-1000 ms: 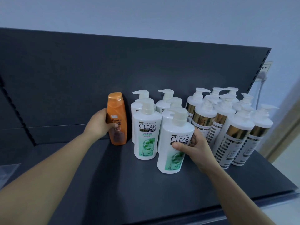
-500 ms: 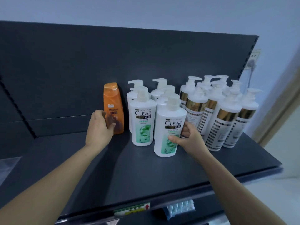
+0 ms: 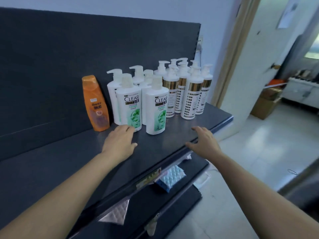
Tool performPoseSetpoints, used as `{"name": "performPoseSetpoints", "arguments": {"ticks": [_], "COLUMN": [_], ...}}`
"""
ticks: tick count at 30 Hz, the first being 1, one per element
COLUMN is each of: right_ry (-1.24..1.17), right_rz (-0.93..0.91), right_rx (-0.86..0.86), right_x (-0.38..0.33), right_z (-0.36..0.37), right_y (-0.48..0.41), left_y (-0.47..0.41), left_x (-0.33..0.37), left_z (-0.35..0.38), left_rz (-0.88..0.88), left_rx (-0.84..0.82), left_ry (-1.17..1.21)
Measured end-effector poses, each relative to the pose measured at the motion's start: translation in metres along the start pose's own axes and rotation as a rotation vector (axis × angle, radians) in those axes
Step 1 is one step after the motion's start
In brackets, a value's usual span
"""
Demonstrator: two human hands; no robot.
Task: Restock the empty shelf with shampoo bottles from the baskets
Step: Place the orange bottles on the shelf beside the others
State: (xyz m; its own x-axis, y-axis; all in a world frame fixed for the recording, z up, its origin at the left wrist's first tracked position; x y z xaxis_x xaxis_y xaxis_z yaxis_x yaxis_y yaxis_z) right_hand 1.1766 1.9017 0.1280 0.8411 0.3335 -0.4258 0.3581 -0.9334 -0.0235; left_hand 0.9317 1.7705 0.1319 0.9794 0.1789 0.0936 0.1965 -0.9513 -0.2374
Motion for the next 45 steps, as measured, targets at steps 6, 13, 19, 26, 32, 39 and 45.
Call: {"name": "performPoseSetpoints", "arguments": {"ticks": [6, 13, 19, 26, 32, 39, 45], "right_ry": [0.108, 0.174, 0.193, 0.176, 0.147, 0.056, -0.069], "right_rz": [0.199, 0.416, 0.617, 0.835, 1.007, 1.216, 1.397], "right_rx": [0.028, 0.026, 0.038, 0.031, 0.056, 0.030, 0.020], "right_x": [0.041, 0.111, 0.182, 0.256, 0.309, 0.347, 0.371], "right_z": [-0.014, -0.028, -0.045, -0.056, -0.058, -0.036, -0.003], "right_y": [0.088, 0.198, 0.308, 0.457, 0.579, 0.693, 0.756], "left_y": [0.014, 0.039, 0.090, 0.183, 0.279, 0.378, 0.442], "left_x": [0.061, 0.162, 0.269, 0.398, 0.498, 0.588, 0.642], "left_z": [0.000, 0.013, 0.033, 0.058, 0.068, 0.092, 0.123], "left_rz": [0.231, 0.514, 0.700, 0.909, 1.108, 1.351, 1.586], "left_rx": [-0.030, -0.022, -0.108, -0.250, -0.307, -0.376, -0.436], "left_ry": [-0.006, 0.028, 0.108, 0.121, 0.130, 0.148, 0.106]}}
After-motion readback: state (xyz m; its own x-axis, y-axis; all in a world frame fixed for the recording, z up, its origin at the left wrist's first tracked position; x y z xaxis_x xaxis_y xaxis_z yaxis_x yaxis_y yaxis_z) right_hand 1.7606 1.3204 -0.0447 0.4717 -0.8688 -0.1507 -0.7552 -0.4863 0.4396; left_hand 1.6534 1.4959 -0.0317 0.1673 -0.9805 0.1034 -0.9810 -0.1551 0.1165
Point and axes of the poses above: each hand's wrist, its own y-axis away from the middle knuckle, its own z-axis out of the palm, x = y × z, the point moved 3 cm from there along -y, towards the middle knuckle, and after that the axes turned 6 degrees about z, right-handed, at the moved point
